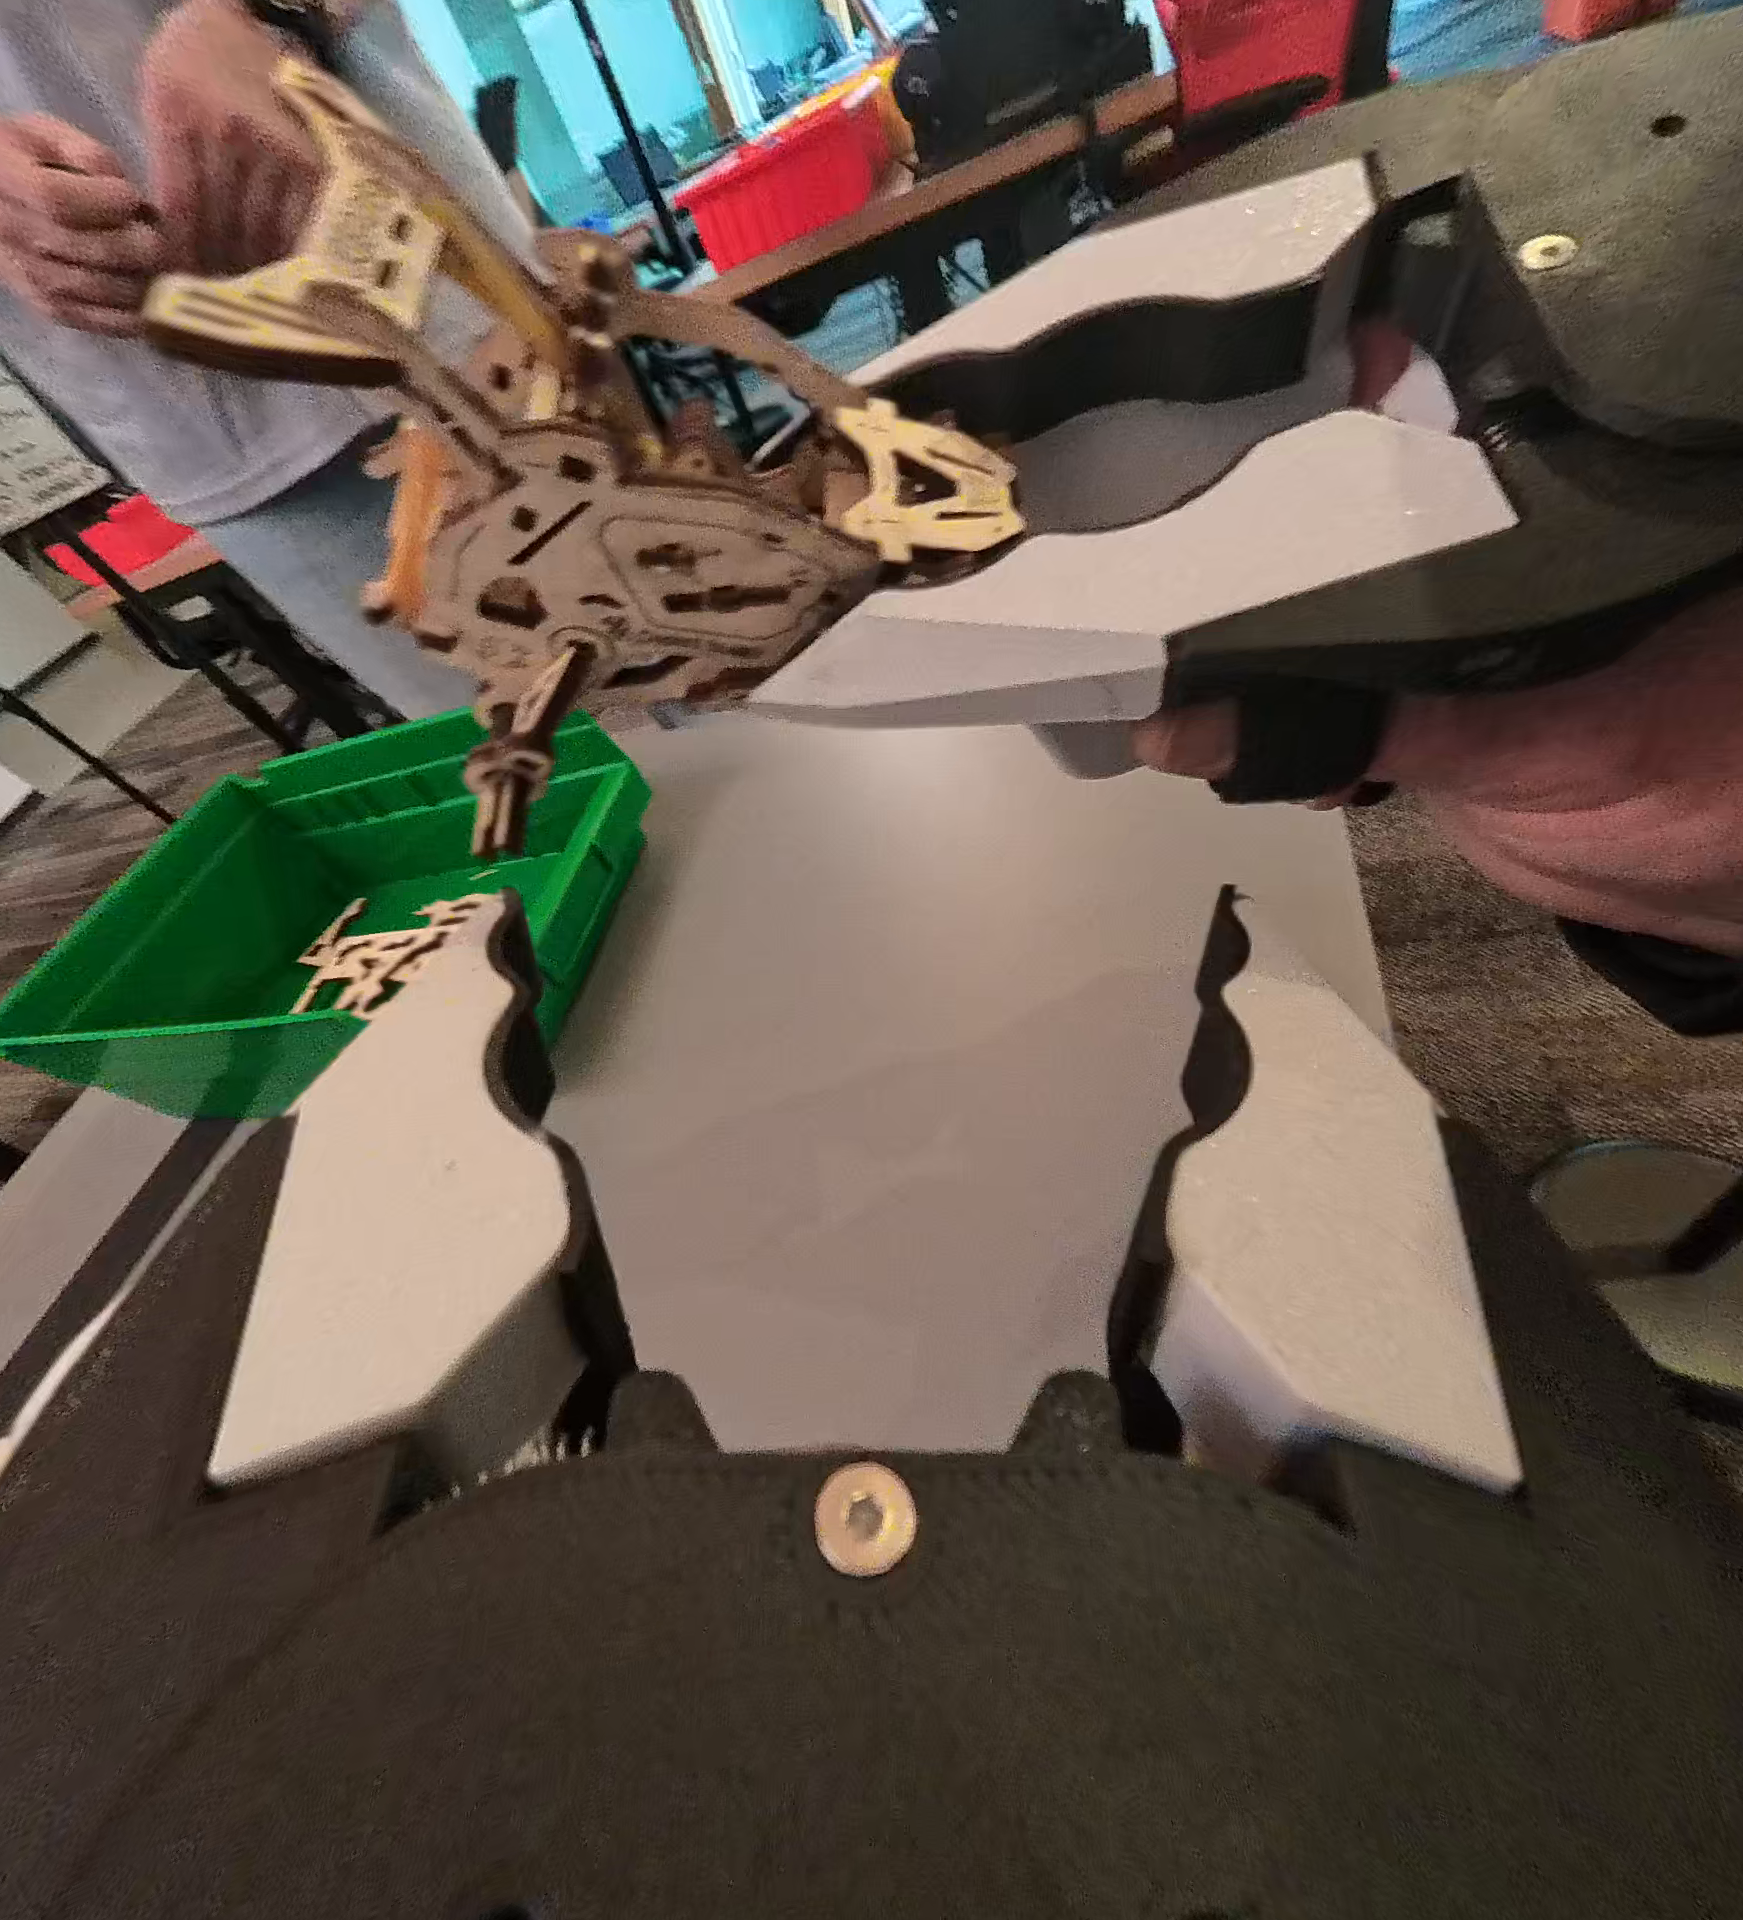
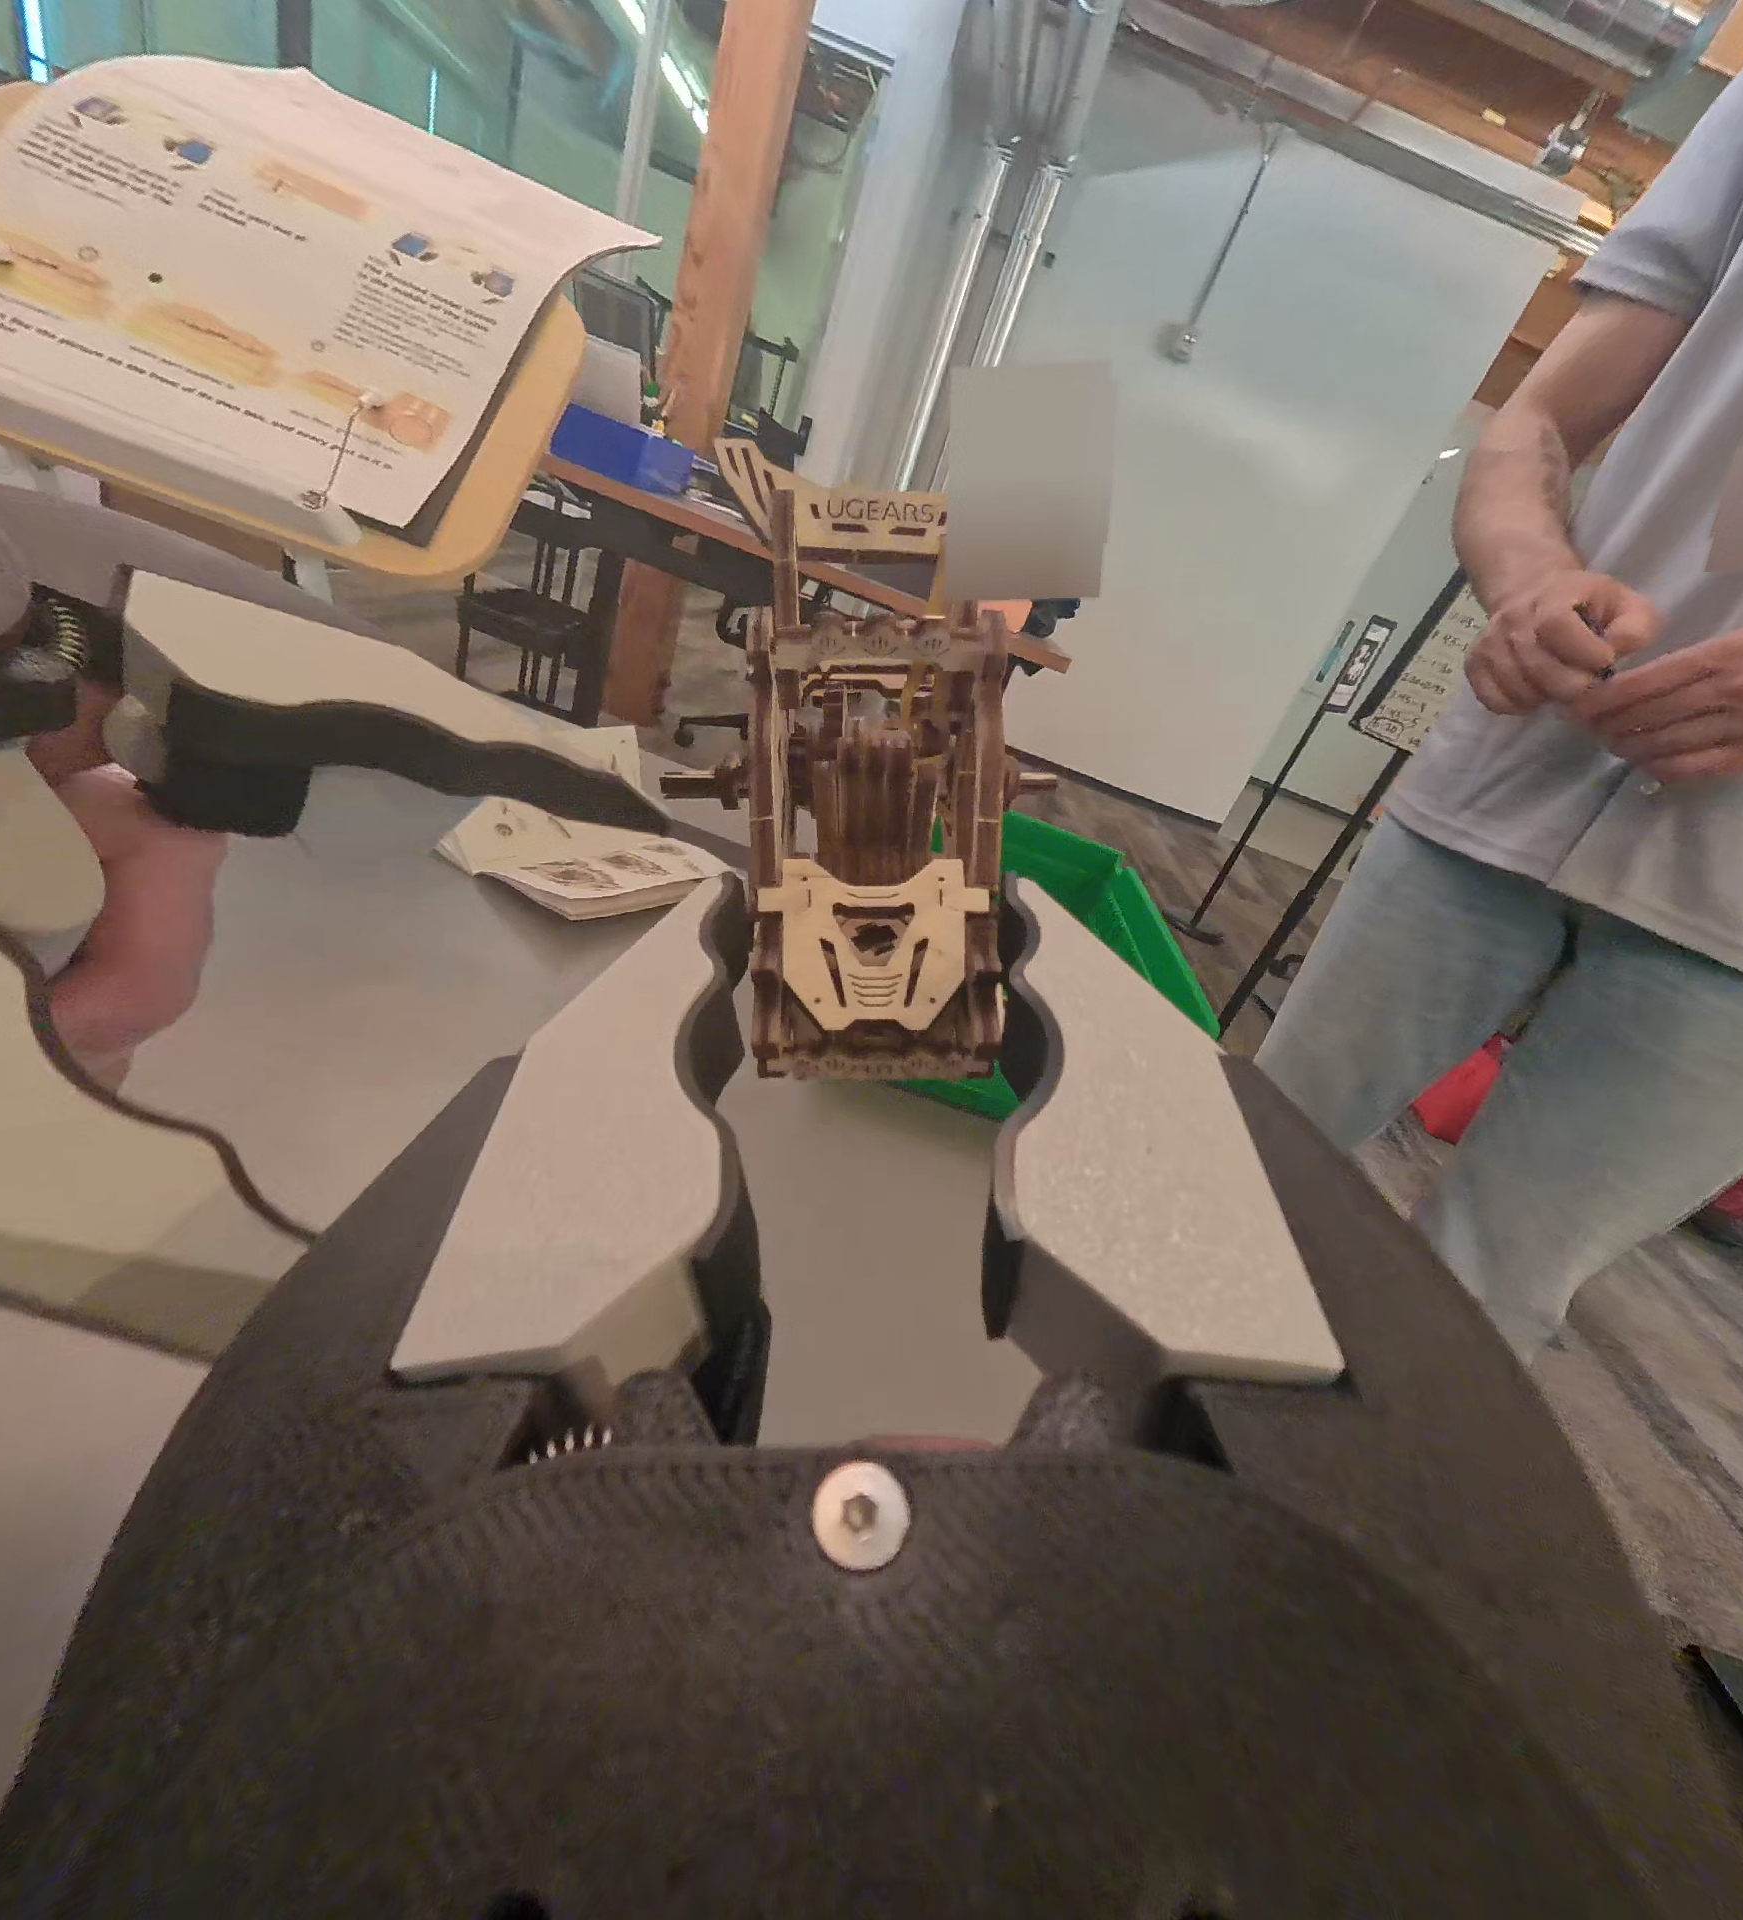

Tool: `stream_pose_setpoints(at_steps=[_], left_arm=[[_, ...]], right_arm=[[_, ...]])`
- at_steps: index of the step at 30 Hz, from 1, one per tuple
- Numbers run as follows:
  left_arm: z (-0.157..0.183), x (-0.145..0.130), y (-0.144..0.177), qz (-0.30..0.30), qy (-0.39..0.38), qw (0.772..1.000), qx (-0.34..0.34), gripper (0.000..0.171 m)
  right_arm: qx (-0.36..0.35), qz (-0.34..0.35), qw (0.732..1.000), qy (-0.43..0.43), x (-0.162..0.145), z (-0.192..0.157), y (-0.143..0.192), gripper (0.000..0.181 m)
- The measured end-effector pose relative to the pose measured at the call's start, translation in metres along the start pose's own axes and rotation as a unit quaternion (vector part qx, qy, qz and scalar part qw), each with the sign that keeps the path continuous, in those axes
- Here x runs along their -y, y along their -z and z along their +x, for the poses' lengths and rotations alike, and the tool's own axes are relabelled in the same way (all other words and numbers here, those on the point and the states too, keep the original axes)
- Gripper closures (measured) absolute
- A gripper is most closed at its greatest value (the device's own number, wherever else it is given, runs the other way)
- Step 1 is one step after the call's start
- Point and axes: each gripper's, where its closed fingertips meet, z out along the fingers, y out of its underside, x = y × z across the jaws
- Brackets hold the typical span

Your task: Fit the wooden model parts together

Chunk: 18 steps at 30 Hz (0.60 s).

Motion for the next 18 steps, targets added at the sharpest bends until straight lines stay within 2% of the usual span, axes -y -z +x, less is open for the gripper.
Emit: stream_pose_setpoints(at_steps=[12,18], left_arm=[[0.017,-0.008,-0.012,-0.018,0.000,1.000,-0.015,0.024],[0.018,-0.004,-0.015,-0.014,-0.018,1.000,-0.006,0.020]], right_arm=[[0.001,-0.013,1.000,0.007,0.001,-0.004,0.002,0.135],[-0.007,-0.019,1.000,0.008,0.001,0.002,0.007,0.135]])
